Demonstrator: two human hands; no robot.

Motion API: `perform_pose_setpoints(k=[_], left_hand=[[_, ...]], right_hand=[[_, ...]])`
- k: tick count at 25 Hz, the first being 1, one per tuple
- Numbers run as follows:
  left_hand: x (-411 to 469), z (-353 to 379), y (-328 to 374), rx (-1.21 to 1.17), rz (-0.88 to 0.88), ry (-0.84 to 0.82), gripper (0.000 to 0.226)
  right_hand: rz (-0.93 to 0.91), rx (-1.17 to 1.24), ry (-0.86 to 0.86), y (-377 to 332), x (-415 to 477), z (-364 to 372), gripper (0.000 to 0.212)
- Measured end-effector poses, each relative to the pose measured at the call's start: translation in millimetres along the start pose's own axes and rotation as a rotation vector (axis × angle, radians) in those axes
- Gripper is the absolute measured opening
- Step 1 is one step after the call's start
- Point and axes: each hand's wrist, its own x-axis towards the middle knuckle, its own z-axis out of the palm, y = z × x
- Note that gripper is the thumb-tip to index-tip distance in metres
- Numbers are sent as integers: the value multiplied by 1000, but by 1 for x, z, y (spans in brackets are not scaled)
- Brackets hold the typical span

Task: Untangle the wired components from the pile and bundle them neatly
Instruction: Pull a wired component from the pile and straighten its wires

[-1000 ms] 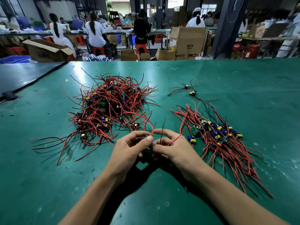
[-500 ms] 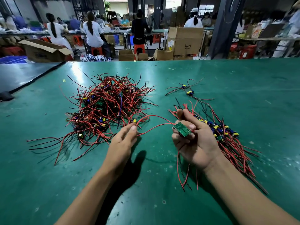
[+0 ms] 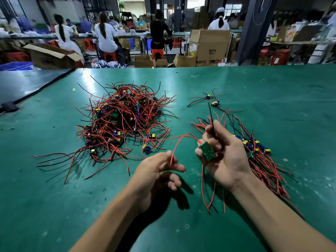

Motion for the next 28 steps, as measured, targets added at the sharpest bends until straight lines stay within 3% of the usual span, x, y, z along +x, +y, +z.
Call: perform_pose_setpoints(k=[6,8,11,14,19,28], left_hand=[[-5,13,-6,50,-169,-195,52],[-6,10,-2,25,-212,-219,48],[-5,6,1,-59,-148,-227,23],[-1,3,2,-145,-31,-124,26],[3,-4,0,-127,95,14,39],[-2,-3,-2,88,98,-55,26]], right_hand=[[-148,-509,-236,19,-9,7,28],[-220,-617,-232,21,-7,8,29],[-298,-716,-177,22,-1,4,30],[-264,-744,-127,22,3,-3,29],[-134,-870,-214,24,3,-11,25],[-136,-894,-289,18,3,-15,21]])
